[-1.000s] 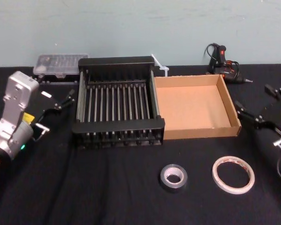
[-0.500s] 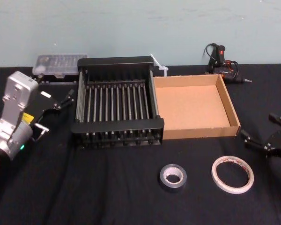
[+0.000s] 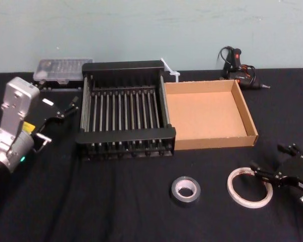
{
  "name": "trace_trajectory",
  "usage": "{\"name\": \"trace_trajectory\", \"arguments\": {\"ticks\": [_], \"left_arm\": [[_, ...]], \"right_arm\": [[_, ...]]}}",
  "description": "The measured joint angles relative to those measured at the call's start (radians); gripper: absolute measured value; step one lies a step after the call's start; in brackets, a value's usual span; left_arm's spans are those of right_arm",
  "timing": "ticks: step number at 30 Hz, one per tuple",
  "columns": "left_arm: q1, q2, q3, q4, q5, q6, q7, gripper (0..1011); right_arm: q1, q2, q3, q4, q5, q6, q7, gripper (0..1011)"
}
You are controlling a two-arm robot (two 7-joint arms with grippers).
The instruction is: Pick up the white tape and place it into the black box , Pick up the silver tape and place it into the brown box.
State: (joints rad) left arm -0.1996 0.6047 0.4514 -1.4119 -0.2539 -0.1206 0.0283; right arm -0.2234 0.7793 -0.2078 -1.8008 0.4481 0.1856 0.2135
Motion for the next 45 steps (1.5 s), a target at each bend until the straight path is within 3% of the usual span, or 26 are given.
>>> {"name": "trace_trajectory", "arguments": {"ticks": [19, 45], "left_arm": [[0.0, 0.0, 0.0, 0.0, 0.0, 0.0, 0.0, 1001], [0.0, 0.0, 0.0, 0.0, 0.0, 0.0, 0.0, 1001]], "right_arm": [[0.042, -0.051, -0.008, 0.051, 0.004, 0.113, 0.07, 1000], [0.066, -0.112, 0.007, 0.097, -0.051, 0.161, 0.101, 1000]]}}
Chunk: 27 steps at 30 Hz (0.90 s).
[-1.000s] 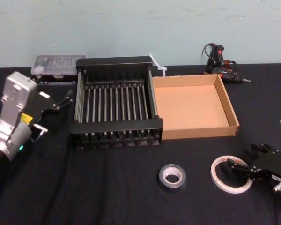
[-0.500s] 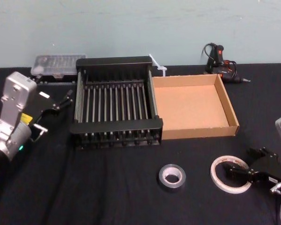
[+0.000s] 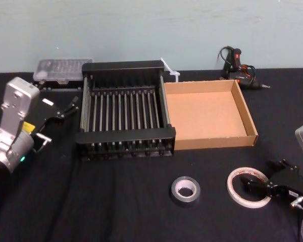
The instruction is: Pick up the white tape and place it into the black box , Pick up the silver tape and place it into the brown box.
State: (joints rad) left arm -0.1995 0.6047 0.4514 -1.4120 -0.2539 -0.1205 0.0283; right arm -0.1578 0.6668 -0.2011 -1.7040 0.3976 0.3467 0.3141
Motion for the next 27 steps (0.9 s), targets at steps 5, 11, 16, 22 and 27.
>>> {"name": "trace_trajectory", "arguments": {"ticks": [5, 11, 16, 22, 27], "left_arm": [[0.0, 0.0, 0.0, 0.0, 0.0, 0.0, 0.0, 1001], [0.0, 0.0, 0.0, 0.0, 0.0, 0.0, 0.0, 1001], [0.0, 0.0, 0.0, 0.0, 0.0, 0.0, 0.0, 1001], [0.0, 0.0, 0.0, 0.0, 0.0, 0.0, 0.0, 1001], [0.0, 0.0, 0.0, 0.0, 0.0, 0.0, 0.0, 1001]], "right_arm": [[0.001, -0.008, 0.005, 0.003, -0.011, 0.003, 0.005, 1000], [0.001, -0.009, 0.007, 0.003, -0.014, 0.003, 0.007, 1000], [0.0, -0.008, 0.006, 0.003, -0.014, 0.003, 0.006, 1000], [0.0, -0.008, 0.006, 0.003, -0.013, 0.003, 0.005, 1000], [0.0, -0.007, 0.005, 0.002, -0.012, 0.003, 0.005, 979]]}}
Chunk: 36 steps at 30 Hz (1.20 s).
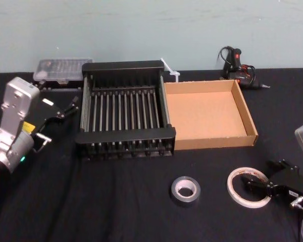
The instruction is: Pick up the white tape and place it into the black box , Pick up the silver tape and place it into the brown box.
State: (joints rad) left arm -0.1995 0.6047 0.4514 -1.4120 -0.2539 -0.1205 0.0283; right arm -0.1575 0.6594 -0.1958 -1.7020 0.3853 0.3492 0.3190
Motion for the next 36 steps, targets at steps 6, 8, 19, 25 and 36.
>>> {"name": "trace_trajectory", "arguments": {"ticks": [6, 8, 19, 25, 36], "left_arm": [[0.0, 0.0, 0.0, 0.0, 0.0, 0.0, 0.0, 1001], [0.0, 0.0, 0.0, 0.0, 0.0, 0.0, 0.0, 1001], [0.0, 0.0, 0.0, 0.0, 0.0, 0.0, 0.0, 1001], [0.0, 0.0, 0.0, 0.0, 0.0, 0.0, 0.0, 1001], [0.0, 0.0, 0.0, 0.0, 0.0, 0.0, 0.0, 1001]], "right_arm": [[0.0, 0.0, 0.0, 0.0, 0.001, 0.0, -0.001, 859], [0.0, 0.001, -0.001, 0.0, 0.001, 0.0, -0.001, 811], [0.0, 0.001, -0.001, 0.0, 0.002, -0.001, -0.001, 448], [0.0, 0.001, -0.001, 0.0, 0.002, -0.001, -0.001, 244], [0.0, 0.001, -0.001, 0.0, 0.002, -0.001, -0.001, 95]]}}
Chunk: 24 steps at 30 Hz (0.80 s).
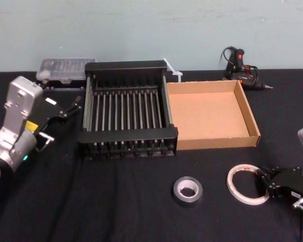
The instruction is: Pick up the white tape and place it into the black box , Pick up the silver tape and place it into the brown box.
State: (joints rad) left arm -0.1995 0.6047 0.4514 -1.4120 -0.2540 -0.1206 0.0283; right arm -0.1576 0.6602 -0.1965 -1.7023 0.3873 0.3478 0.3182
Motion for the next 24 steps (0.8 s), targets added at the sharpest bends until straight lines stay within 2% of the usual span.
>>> {"name": "trace_trajectory", "arguments": {"ticks": [24], "left_arm": [[0.0, 0.0, 0.0, 0.0, 0.0, 0.0, 0.0, 1001]], "right_arm": [[-0.004, -0.001, 0.007, -0.002, 0.0, -0.002, 0.004, 95]]}}
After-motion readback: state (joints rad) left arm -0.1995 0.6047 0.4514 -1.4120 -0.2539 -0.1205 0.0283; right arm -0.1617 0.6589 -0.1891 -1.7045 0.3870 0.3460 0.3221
